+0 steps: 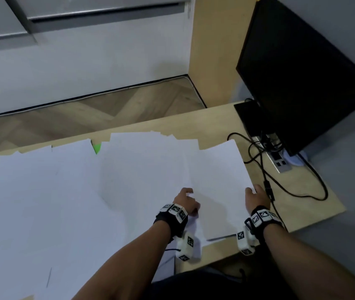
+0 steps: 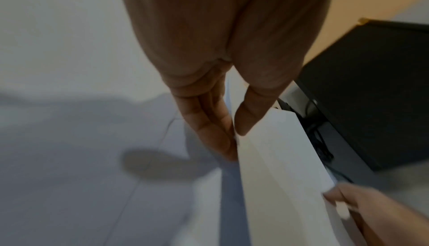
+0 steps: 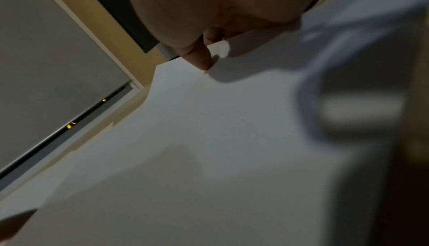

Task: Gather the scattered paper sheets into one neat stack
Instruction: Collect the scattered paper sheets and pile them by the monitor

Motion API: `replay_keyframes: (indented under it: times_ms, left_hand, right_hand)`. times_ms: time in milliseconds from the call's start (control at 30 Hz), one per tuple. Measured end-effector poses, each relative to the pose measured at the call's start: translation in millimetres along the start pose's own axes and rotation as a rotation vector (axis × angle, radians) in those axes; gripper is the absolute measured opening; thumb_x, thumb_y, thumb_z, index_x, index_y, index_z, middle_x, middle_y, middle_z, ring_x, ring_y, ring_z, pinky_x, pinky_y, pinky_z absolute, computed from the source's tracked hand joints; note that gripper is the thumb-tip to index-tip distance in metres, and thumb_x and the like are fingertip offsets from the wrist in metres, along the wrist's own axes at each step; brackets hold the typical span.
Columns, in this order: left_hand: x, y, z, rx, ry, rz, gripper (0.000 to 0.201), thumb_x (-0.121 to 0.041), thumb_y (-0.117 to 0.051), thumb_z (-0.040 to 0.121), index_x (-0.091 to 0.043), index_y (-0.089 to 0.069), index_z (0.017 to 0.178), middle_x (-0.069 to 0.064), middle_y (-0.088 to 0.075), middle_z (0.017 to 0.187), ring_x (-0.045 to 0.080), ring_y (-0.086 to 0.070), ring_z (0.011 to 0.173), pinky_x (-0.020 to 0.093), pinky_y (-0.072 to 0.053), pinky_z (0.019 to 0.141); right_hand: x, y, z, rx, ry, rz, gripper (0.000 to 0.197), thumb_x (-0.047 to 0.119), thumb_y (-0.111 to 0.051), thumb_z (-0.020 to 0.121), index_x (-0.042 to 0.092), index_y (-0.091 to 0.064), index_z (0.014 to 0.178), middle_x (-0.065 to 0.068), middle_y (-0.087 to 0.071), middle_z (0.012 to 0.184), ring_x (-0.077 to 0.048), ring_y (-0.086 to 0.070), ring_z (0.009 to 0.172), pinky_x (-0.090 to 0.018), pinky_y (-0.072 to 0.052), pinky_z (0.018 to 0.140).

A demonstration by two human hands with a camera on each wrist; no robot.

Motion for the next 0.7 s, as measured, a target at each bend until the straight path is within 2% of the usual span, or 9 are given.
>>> replay_keyframes:
  times_ms: [100, 167, 233, 300, 367, 467, 567, 633, 700]
  left_hand:
    - [-3, -10, 2, -0.024, -0.068, 0.032, 0.087, -0.002, -0.069, 0.07, -0.023, -0.032, 0.146, -0.003, -0.064, 0.066, 0.017, -0.063, 0.066, 0.029, -0.059, 0.071]
    - [-6, -19, 0, 0.022, -0.095, 0.097, 0.094, -0.004, -0.071, 0.069, -0.026, -0.029, 0.151, 0.001, -0.07, 0.075, 0.019, -0.069, 0.072, 0.033, -0.061, 0.072]
    - [-9, -27, -2, 0.062, -0.12, 0.197, 0.09, -0.011, -0.07, 0.069, -0.029, -0.034, 0.149, 0.002, -0.073, 0.082, 0.02, -0.07, 0.077, 0.036, -0.061, 0.076]
    - [-14, -31, -9, 0.059, -0.148, 0.281, 0.076, -0.019, -0.061, 0.073, -0.031, -0.039, 0.145, 0.001, -0.072, 0.085, 0.018, -0.067, 0.07, 0.028, -0.059, 0.069]
    - [-16, -35, -14, 0.089, -0.163, 0.347, 0.071, -0.022, -0.053, 0.078, -0.033, -0.036, 0.146, 0.002, -0.074, 0.088, 0.018, -0.071, 0.068, 0.025, -0.056, 0.062]
    - [-15, -38, -14, 0.153, -0.174, 0.441, 0.085, -0.023, -0.061, 0.081, -0.03, -0.021, 0.155, 0.003, -0.076, 0.095, 0.016, -0.073, 0.079, 0.024, -0.056, 0.07]
    - [-12, -39, -7, 0.113, -0.177, 0.528, 0.097, -0.031, -0.067, 0.082, -0.025, -0.006, 0.158, 0.006, -0.072, 0.109, 0.023, -0.069, 0.097, 0.031, -0.056, 0.083]
    - [-9, -36, -4, 0.078, -0.172, 0.547, 0.102, -0.035, -0.068, 0.083, -0.024, 0.002, 0.157, 0.01, -0.07, 0.113, 0.028, -0.067, 0.099, 0.034, -0.056, 0.083]
    - [-6, -30, -3, 0.029, -0.186, 0.527, 0.095, -0.035, -0.067, 0.084, -0.021, -0.007, 0.156, 0.01, -0.07, 0.109, 0.028, -0.067, 0.097, 0.033, -0.055, 0.081]
  right_hand:
    - [-10, 3, 2, -0.031, -0.017, -0.046, 0.046, 0.025, -0.045, 0.096, 0.02, -0.046, 0.142, -0.012, -0.051, 0.143, -0.038, -0.052, 0.123, -0.043, -0.046, 0.096]
    - [-12, 3, 3, -0.05, 0.012, -0.06, 0.046, 0.019, -0.047, 0.096, 0.024, -0.044, 0.142, -0.012, -0.052, 0.141, -0.039, -0.055, 0.118, -0.045, -0.049, 0.093]
    - [-12, 4, 6, -0.082, 0.051, -0.114, 0.051, 0.013, -0.048, 0.094, 0.029, -0.04, 0.142, -0.013, -0.048, 0.141, -0.04, -0.054, 0.117, -0.05, -0.048, 0.095]
    - [-11, 7, 11, -0.1, 0.056, -0.223, 0.057, 0.011, -0.048, 0.093, 0.032, -0.037, 0.144, -0.015, -0.045, 0.14, -0.038, -0.05, 0.119, -0.052, -0.041, 0.101]
    - [-9, 10, 16, -0.114, 0.046, -0.322, 0.062, 0.009, -0.05, 0.09, 0.032, -0.034, 0.146, -0.017, -0.044, 0.136, -0.036, -0.048, 0.119, -0.05, -0.036, 0.103]
    - [-9, 12, 19, -0.147, 0.041, -0.385, 0.069, 0.007, -0.053, 0.087, 0.03, -0.031, 0.148, -0.017, -0.044, 0.134, -0.035, -0.046, 0.119, -0.049, -0.036, 0.102]
    - [-11, 13, 21, -0.161, 0.014, -0.388, 0.068, 0.01, -0.054, 0.087, 0.025, -0.029, 0.148, -0.017, -0.043, 0.138, -0.035, -0.044, 0.124, -0.05, -0.034, 0.104]
    - [-11, 14, 18, -0.188, 0.005, -0.38, 0.067, 0.012, -0.055, 0.087, 0.022, -0.028, 0.148, -0.019, -0.042, 0.139, -0.036, -0.042, 0.124, -0.051, -0.033, 0.104]
    - [-9, 16, 13, -0.228, 0.023, -0.374, 0.066, 0.013, -0.054, 0.087, 0.02, -0.028, 0.147, -0.02, -0.04, 0.141, -0.037, -0.04, 0.125, -0.051, -0.031, 0.104]
Point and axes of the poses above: each hand's wrist, its own z-axis towards the middle knuckle, its own y-axis out of the back of the hand, x = y × z, the point moved 3 cm from there along z, towards the middle knuckle
